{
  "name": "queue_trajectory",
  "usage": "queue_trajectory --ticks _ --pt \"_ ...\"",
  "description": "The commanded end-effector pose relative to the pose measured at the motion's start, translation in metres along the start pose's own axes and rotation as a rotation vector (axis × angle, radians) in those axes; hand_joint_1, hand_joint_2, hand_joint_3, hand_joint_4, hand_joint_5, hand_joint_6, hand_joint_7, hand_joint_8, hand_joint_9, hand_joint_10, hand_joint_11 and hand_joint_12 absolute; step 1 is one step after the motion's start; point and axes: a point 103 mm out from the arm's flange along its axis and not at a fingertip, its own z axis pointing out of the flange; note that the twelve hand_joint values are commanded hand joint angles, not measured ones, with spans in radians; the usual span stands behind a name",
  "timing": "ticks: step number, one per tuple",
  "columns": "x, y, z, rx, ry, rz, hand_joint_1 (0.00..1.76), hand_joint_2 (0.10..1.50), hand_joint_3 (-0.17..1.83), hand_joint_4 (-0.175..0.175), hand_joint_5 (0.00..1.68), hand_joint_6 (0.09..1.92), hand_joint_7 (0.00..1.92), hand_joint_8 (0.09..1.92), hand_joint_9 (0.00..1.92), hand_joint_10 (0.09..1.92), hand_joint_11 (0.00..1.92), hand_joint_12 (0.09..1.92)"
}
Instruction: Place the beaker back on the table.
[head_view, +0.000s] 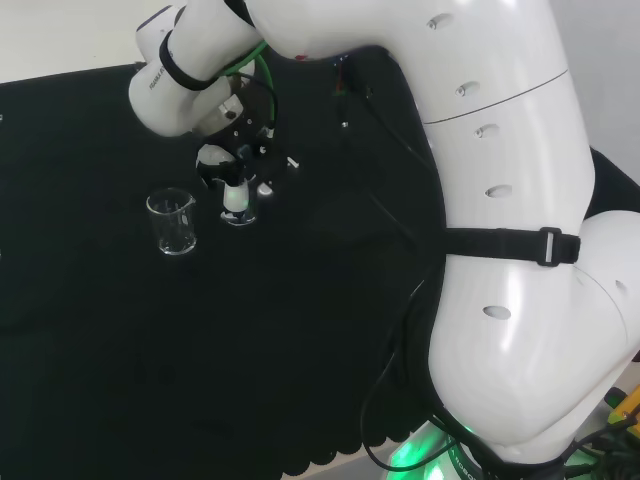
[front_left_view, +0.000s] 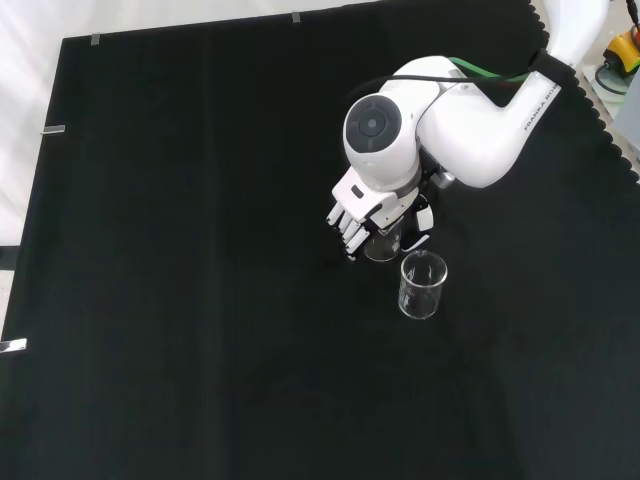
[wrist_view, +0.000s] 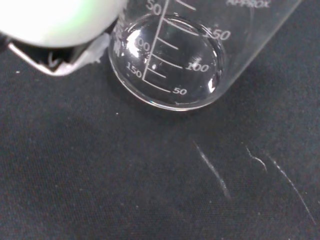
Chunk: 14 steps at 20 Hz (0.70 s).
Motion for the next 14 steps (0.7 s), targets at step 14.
queue_trajectory --ticks 14 --pt "-0.013 -0.024 -0.022 -0.064 0.039 0.028 0.84 0.33 0.96 -0.044 0.43 0.78 0.68 0.78 0.76 0.66 0.5 1.29"
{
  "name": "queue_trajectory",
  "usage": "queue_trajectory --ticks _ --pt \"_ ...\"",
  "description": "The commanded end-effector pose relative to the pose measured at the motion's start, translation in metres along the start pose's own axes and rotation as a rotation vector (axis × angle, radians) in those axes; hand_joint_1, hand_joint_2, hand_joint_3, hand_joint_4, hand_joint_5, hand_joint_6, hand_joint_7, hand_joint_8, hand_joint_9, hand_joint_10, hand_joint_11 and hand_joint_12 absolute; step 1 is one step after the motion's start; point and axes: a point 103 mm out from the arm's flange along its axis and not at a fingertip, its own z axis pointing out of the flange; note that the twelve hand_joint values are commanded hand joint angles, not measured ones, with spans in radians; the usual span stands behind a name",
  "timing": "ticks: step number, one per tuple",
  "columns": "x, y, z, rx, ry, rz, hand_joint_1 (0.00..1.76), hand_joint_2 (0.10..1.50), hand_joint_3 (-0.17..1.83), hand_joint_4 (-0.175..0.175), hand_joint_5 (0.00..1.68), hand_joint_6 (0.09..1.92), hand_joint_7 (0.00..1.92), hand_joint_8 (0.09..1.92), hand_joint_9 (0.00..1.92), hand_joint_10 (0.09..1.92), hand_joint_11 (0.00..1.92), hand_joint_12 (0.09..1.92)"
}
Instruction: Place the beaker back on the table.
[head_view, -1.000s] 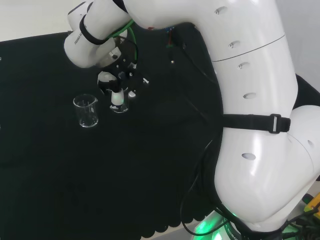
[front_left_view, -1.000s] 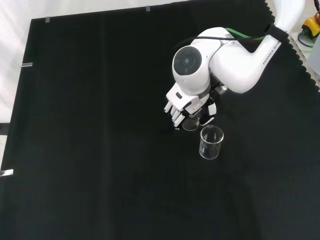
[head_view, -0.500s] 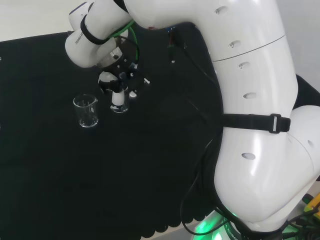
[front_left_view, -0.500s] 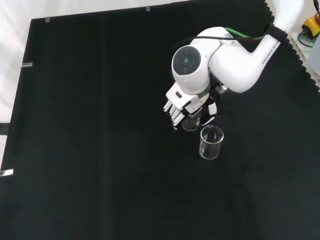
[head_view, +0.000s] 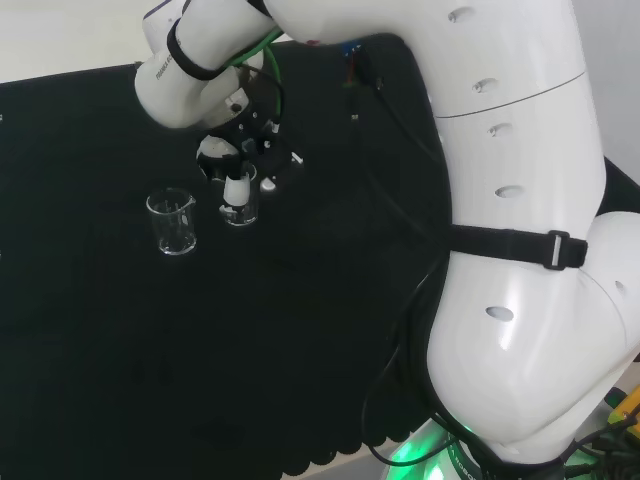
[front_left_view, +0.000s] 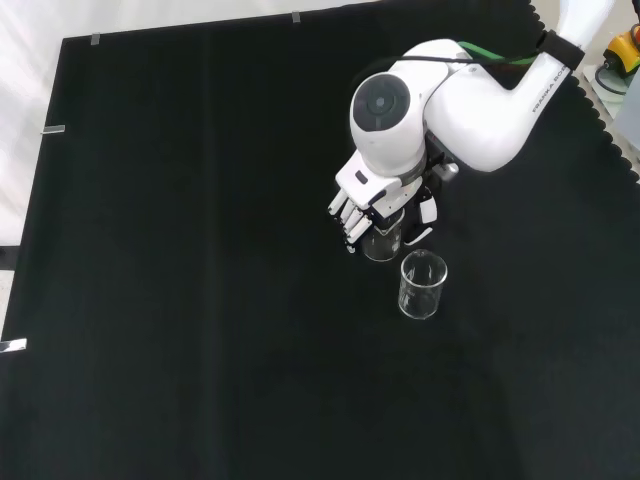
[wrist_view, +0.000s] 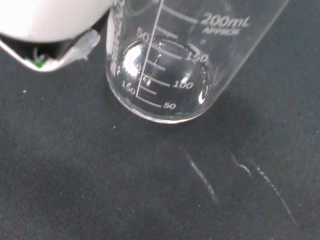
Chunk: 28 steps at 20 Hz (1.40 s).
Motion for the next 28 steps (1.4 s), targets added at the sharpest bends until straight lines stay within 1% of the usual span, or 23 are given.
queue_trajectory --ticks 1,7,10,12,16,20,25,28 --pt "-0.009 -0.014 -0.012 -0.028 0.025 0.021 0.84 0.33 0.96 -0.047 0.42 0.77 0.68 0.78 0.76 0.66 0.5 1.29" --pt "-0.021 -0.042 -0.031 -0.063 0.042 0.055 0.81 0.35 0.94 -0.058 0.41 0.67 0.68 0.78 0.77 0.66 0.5 1.29" --pt "-0.028 -0.058 -0.041 -0.08 0.043 0.079 0.8 0.35 0.94 -0.059 0.41 0.65 0.68 0.78 0.77 0.66 0.5 1.29" --pt "-0.035 -0.068 -0.046 -0.089 0.057 0.099 0.8 0.35 0.94 -0.059 0.41 0.65 0.68 0.77 0.77 0.66 0.5 1.29" --pt "-0.051 -0.09 -0.052 -0.116 0.122 0.14 0.79 0.35 0.93 -0.06 0.42 0.62 0.67 0.77 0.77 0.65 0.5 1.29" --pt "-0.066 -0.113 -0.055 -0.151 0.201 0.177 0.79 0.36 0.93 -0.06 0.42 0.61 0.67 0.77 0.77 0.65 0.5 1.29" --pt "-0.078 -0.135 -0.055 -0.194 0.316 0.21 0.79 0.36 0.93 -0.06 0.42 0.6 0.68 0.77 0.78 0.65 0.51 1.29" --pt "-0.081 -0.144 -0.053 -0.218 0.354 0.226 0.79 0.37 0.93 -0.061 0.43 0.6 0.68 0.77 0.78 0.65 0.51 1.29"
